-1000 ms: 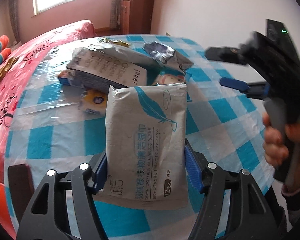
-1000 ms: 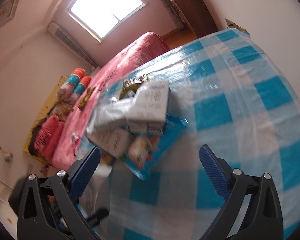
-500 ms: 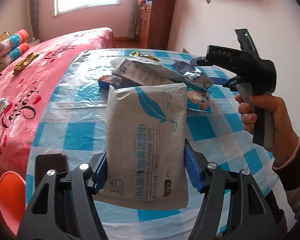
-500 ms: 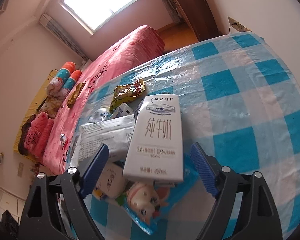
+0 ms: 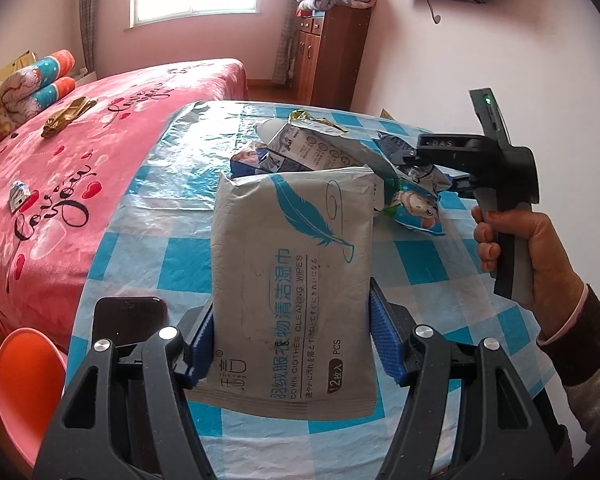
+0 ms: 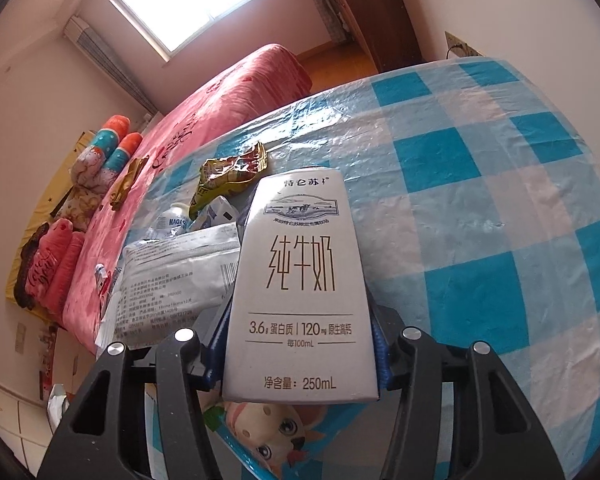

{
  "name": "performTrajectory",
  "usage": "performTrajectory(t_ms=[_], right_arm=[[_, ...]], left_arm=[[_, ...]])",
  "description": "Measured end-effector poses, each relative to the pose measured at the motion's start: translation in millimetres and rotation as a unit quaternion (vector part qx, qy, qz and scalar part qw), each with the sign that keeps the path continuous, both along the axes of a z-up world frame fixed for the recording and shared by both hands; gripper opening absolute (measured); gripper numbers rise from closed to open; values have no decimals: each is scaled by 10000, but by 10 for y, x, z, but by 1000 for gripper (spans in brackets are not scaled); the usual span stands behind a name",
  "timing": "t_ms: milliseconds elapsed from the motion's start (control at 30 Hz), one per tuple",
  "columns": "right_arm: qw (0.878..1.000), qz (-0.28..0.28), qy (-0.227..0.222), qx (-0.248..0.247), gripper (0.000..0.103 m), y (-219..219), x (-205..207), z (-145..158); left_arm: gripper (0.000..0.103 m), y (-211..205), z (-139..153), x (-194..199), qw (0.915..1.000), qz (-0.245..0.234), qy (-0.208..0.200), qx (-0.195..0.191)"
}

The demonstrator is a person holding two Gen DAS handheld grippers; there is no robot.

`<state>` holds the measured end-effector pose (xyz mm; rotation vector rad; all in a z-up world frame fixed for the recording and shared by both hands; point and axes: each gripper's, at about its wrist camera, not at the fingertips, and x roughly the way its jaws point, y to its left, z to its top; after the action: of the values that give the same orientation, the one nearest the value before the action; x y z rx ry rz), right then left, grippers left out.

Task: Collect trash
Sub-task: 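Lift the wipes packet with the left gripper while the right lifts the milk carton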

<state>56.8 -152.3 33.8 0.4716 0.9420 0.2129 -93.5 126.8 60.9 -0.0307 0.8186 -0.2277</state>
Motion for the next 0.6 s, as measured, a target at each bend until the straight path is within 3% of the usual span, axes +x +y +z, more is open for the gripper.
performTrajectory(t_ms=[600], right_arm=[[9981,90,-572,208,56,-46,-785,365]], left_arm=[[67,44,16,-157,9997,-37,-79,-212]])
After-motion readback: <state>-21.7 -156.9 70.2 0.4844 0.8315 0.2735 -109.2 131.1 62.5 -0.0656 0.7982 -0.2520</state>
